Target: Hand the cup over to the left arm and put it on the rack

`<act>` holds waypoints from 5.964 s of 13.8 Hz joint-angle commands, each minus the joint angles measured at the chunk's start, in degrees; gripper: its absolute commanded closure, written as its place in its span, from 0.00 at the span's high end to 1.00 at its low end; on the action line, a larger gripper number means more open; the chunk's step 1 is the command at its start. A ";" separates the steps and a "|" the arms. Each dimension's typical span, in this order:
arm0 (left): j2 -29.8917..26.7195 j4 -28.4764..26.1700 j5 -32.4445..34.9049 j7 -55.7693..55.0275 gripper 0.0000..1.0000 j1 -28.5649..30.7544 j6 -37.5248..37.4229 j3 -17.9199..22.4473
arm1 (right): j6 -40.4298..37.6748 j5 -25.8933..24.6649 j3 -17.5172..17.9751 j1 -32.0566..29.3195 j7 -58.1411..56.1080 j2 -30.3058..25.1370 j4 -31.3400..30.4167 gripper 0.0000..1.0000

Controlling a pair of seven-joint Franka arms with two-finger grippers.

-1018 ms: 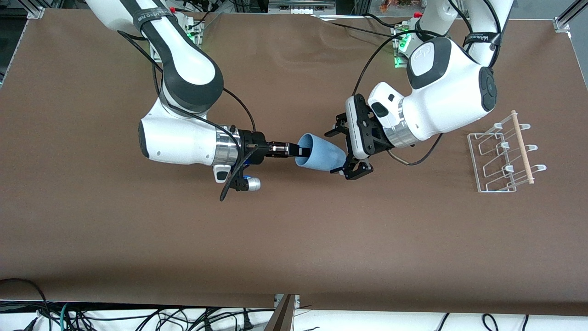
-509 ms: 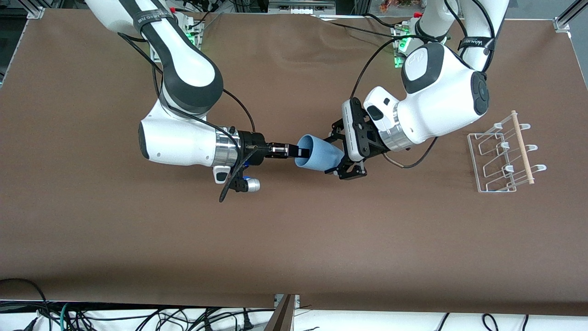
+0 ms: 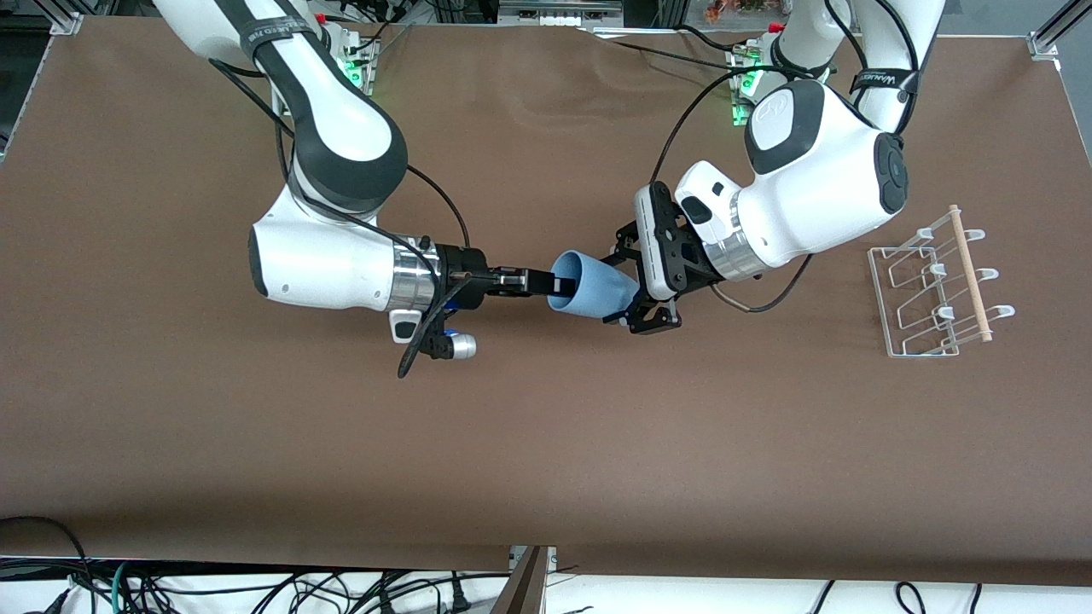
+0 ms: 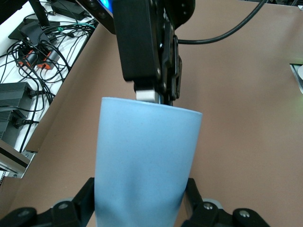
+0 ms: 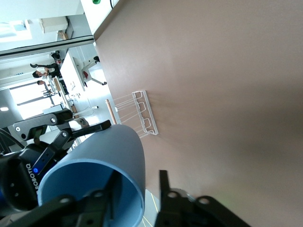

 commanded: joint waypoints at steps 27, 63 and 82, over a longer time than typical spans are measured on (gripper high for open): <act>4.05 3.02 85.26 -19.31 0.13 8.16 -49.49 1.61 | -25.31 -55.09 -7.08 -17.69 -16.16 -18.14 -5.21 1.00; 19.20 1.08 95.09 -46.15 1.00 16.33 -50.12 1.35 | -34.80 -59.48 -12.10 -18.75 -20.55 -30.29 -10.31 1.00; -10.75 2.72 41.99 -73.65 1.00 17.19 -30.99 1.52 | -34.80 -57.90 -12.45 -18.92 -20.47 -30.20 -10.22 1.00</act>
